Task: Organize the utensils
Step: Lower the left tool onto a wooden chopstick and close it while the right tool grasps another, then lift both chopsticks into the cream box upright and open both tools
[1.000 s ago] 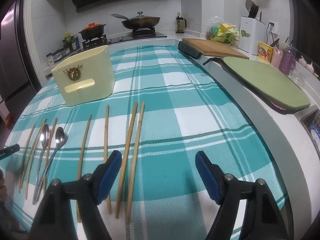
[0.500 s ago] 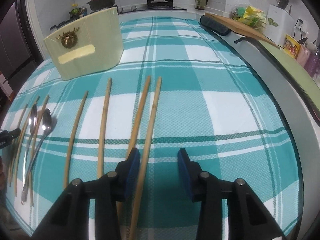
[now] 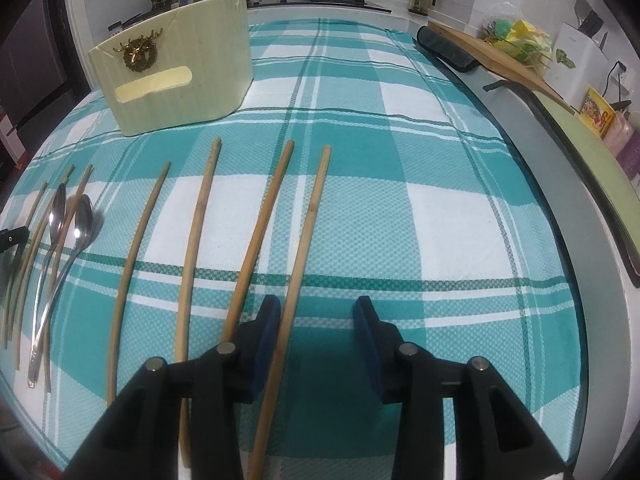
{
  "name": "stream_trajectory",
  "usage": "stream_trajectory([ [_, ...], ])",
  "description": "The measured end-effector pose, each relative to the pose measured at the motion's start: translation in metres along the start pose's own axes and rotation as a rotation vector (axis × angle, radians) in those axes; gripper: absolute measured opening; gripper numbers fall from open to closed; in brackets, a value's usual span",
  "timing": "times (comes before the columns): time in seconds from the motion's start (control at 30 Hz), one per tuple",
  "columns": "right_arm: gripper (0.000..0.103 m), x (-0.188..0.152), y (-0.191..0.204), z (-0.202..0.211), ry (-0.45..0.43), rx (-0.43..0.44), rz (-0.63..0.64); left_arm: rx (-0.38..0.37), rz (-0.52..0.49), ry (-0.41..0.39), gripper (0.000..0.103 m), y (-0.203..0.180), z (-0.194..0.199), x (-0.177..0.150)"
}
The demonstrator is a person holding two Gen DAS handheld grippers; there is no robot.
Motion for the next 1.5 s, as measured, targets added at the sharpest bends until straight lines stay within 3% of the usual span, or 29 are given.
stream_trajectory([
  [0.2,0.04,0.015,-0.004,-0.013,0.058,0.052,0.007,-0.04,-0.043,0.059,0.077,-0.009,-0.011,0.018],
  [0.53,0.039,0.053,-0.003,-0.052,0.092,0.096,0.059,-0.061,-0.082,0.118,0.068,-0.02,-0.024,0.035],
  [0.6,0.039,0.063,-0.001,-0.062,0.085,0.096,0.063,-0.065,-0.082,0.125,0.059,-0.021,-0.025,0.038],
  [0.73,0.026,0.08,0.001,-0.079,0.088,0.081,0.061,-0.069,-0.078,0.134,0.047,-0.024,-0.027,0.043],
  [0.83,0.01,0.086,0.001,-0.085,0.091,0.07,0.052,-0.096,-0.08,0.126,0.01,-0.028,-0.026,0.045],
  [0.93,0.007,0.091,-0.002,-0.088,0.089,0.088,0.015,-0.103,-0.066,0.114,0.005,-0.031,-0.025,0.046],
  [1.13,0.007,0.112,-0.011,-0.045,-0.031,0.169,-0.103,-0.156,-0.013,-0.021,0.005,-0.026,0.027,0.06],
  [1.5,0.007,0.16,0.012,0.111,-0.383,0.25,-0.061,-0.258,-0.011,-0.397,0.005,-0.029,0.17,0.111],
])
Point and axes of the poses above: each gripper's, at about its wrist camera, not at the fingertips, and z roughly against the way its jaws point, y to its left, x to its top, the point moved 1 cm from there along -z, roughly the way its jaws point, and after that the axes turned 15 degrees about -y, right-handed, at the moved point
